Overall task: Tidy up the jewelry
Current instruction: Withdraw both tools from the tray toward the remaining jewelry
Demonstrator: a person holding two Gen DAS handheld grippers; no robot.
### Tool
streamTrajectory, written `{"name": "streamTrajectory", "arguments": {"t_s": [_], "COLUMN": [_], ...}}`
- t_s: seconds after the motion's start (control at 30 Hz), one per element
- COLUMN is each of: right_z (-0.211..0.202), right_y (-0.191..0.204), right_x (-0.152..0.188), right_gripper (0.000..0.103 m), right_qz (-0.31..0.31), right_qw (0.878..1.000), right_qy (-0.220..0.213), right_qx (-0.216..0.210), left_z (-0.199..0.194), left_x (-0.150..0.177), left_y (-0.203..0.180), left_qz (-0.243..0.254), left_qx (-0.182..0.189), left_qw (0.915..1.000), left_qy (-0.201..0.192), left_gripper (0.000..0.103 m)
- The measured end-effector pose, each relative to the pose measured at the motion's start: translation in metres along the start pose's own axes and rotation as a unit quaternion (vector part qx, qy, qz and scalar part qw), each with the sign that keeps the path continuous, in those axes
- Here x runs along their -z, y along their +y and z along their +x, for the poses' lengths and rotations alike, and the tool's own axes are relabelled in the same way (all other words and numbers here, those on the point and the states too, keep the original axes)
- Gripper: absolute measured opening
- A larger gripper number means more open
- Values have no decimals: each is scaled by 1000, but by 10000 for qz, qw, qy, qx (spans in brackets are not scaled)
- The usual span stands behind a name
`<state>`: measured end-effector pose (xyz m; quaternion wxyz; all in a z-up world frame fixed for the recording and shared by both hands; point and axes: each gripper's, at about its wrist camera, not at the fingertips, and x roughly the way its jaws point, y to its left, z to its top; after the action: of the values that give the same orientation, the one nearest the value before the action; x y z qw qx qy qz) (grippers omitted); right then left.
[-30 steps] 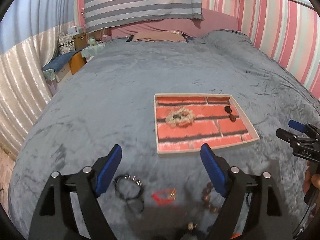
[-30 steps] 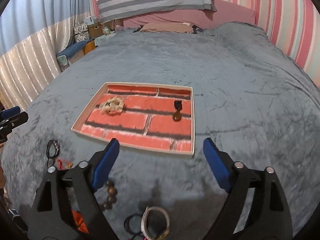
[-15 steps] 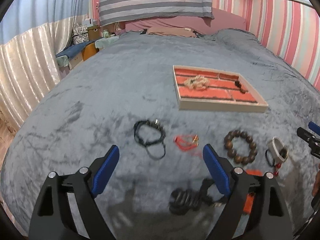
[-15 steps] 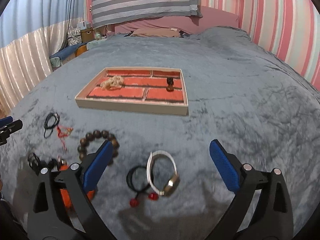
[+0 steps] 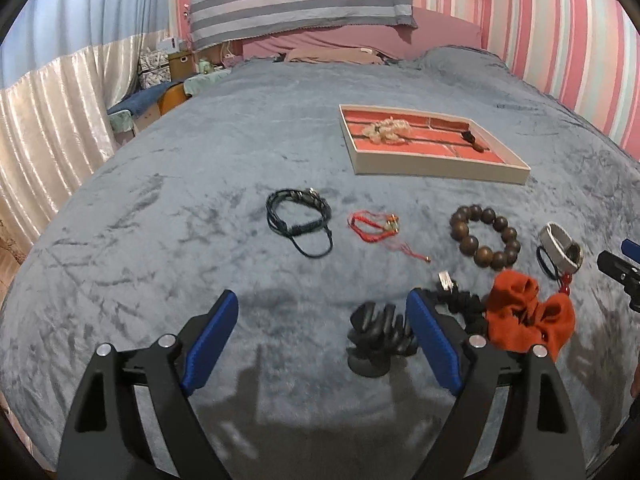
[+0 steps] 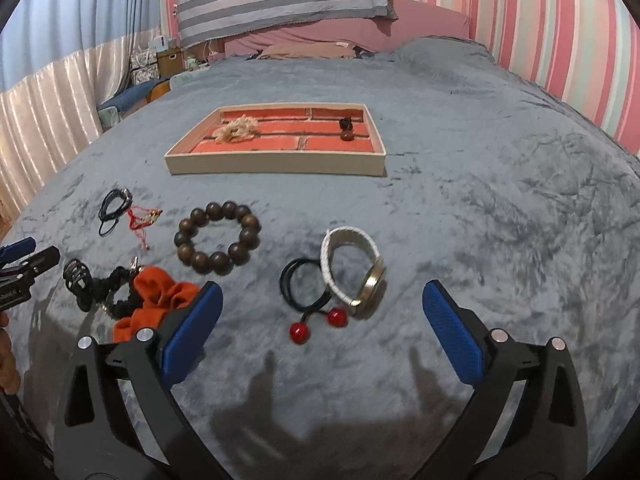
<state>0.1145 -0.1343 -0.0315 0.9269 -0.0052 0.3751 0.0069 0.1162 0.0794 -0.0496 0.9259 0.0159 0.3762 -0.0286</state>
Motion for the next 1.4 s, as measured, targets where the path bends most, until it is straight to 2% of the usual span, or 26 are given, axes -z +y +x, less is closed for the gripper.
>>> {"name": "streamTrajectory", "arguments": {"t_s": [0.17, 0.37, 0.53, 0.8, 1.0, 1.17, 1.4], "right_z": [-4, -3, 12, 35, 50, 58, 60], "right_y": [15, 49, 71, 79, 78, 79, 78], "right_x": [2, 4, 12, 21, 26, 29, 30], "right_gripper": [98, 98, 98, 96, 79, 61, 59], "right_qz": [96, -140, -315, -327, -277, -285, -254], "right_qw": [9998, 9992, 9985, 9978, 9961, 9945, 9939], "right_qy": [15, 123, 320, 551, 768, 887, 903], "right_qx": [-150, -349, -326, -183, -326, -477, -584], "left_z": [5, 15, 19, 20, 23, 23, 21], "left_x": [4, 10, 13, 15, 14, 14, 12], "left_y": [-1, -6, -5, -9, -5, -5, 5], "left_qz": [-3, 59, 20, 127, 98, 143, 15], "left_qx": [116, 181, 201, 251, 333, 354, 484], "left_qw": [9999, 9995, 9995, 9996, 9994, 9992, 9988], "left_qy": [70, 238, 221, 85, 82, 73, 69], "left_gripper": [85, 85, 85, 85, 86, 86, 86]}}
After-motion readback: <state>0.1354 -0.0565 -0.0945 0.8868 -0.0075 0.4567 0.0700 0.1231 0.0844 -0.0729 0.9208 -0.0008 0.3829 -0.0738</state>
